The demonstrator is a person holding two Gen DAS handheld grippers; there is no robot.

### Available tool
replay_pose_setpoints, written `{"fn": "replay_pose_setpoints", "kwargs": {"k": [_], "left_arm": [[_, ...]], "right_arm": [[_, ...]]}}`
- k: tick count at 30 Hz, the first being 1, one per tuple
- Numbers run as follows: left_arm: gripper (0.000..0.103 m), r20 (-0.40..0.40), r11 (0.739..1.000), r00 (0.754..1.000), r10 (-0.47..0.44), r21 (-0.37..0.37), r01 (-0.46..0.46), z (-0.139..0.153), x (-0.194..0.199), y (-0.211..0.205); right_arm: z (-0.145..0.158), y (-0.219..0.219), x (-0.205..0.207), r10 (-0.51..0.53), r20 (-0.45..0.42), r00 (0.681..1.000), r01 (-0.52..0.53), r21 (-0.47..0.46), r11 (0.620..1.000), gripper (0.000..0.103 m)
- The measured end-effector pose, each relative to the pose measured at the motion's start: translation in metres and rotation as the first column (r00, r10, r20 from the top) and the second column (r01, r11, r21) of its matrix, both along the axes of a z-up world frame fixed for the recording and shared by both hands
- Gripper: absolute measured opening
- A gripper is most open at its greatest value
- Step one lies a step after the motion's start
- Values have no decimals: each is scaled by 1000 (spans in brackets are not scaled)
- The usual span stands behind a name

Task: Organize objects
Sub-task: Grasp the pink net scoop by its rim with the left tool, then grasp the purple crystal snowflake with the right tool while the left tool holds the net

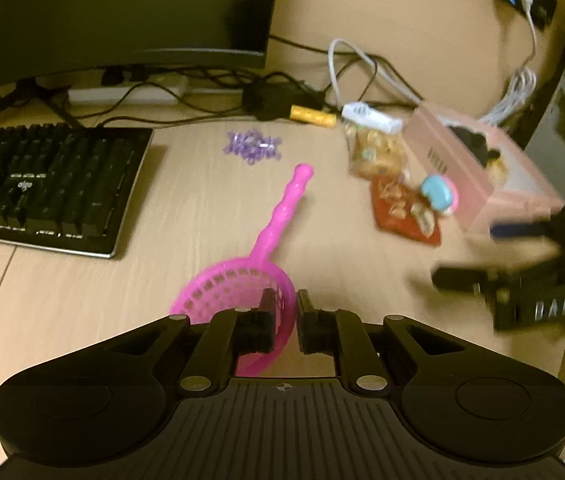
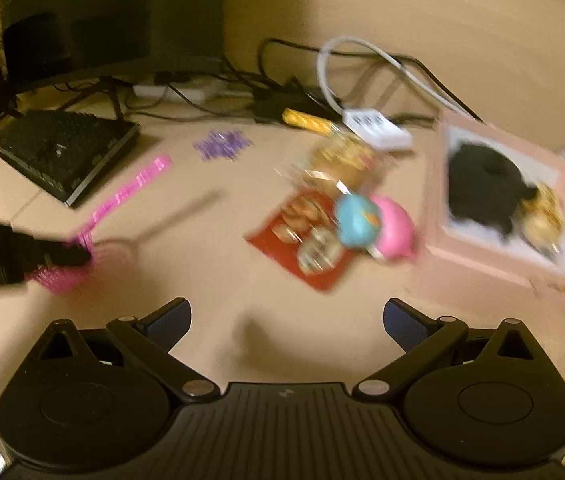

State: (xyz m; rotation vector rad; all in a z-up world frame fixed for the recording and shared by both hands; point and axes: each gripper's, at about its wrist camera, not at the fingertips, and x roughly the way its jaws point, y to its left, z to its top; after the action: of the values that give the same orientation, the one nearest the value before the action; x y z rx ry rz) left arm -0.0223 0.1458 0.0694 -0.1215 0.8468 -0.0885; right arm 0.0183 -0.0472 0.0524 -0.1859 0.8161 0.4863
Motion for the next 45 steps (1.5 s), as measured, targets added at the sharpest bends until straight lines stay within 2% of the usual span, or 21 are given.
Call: {"fn": "replay_pose_setpoints", "kwargs": {"k": [4, 7, 10, 14, 19, 20, 21, 23, 24, 30, 37, 41, 45], "left_arm": [[26, -61, 1000, 998, 3, 10, -2, -16, 6, 2], [26, -55, 1000, 998, -13, 24, 14, -20, 3, 3], [23, -51, 999, 998, -26, 33, 28, -18, 0, 4], [23, -59, 999, 997, -49, 19, 50, -17, 2, 9], [24, -61, 999, 997, -50, -12, 49, -17, 6, 19], [24, -61, 999, 997, -46, -14, 45, -17, 7, 20], [25, -62, 999, 997, -36, -10, 35, -18, 7, 21], [25, -63, 999, 997, -36, -13, 35, -18, 9, 22], [25, -63, 999, 997, -36, -12, 36, -18, 10, 21], [25, -55, 999, 998, -30, -16, 29, -20, 13, 17], [25, -43, 999, 999, -13, -31, 11, -20, 23, -2], [25, -40, 999, 999, -29, -46, 27, -20, 28, -27], [23, -40, 996, 997, -66, -65, 63, -18, 31, -57]], "right_arm": [[10, 29, 18, 67, 67, 996, -67, -2, 998, 102], [15, 50, 52, 92, 80, 992, -96, 41, 995, 102], [10, 77, 98, 85, 27, 996, -87, 86, 993, 102], [-8, 114, 150, 63, -29, 998, -60, 80, 995, 102], [-28, 148, 177, 83, -54, 995, -81, 29, 996, 101], [-30, 153, 176, 100, -54, 993, -100, 13, 995, 95], [-33, 159, 175, 120, -61, 991, -121, -6, 993, 83], [-36, 163, 173, 130, -61, 990, -132, -29, 991, 70], [-37, 162, 171, 135, -58, 989, -137, -36, 990, 70], [-26, 127, 149, 124, -81, 989, -124, 3, 992, 70], [29, 43, 75, 106, 40, 994, -108, 49, 993, 70], [42, -10, 35, 48, 74, 996, -50, 28, 998, 70], [34, -56, -3, -30, 59, 998, 32, -25, 999, 70]]}}
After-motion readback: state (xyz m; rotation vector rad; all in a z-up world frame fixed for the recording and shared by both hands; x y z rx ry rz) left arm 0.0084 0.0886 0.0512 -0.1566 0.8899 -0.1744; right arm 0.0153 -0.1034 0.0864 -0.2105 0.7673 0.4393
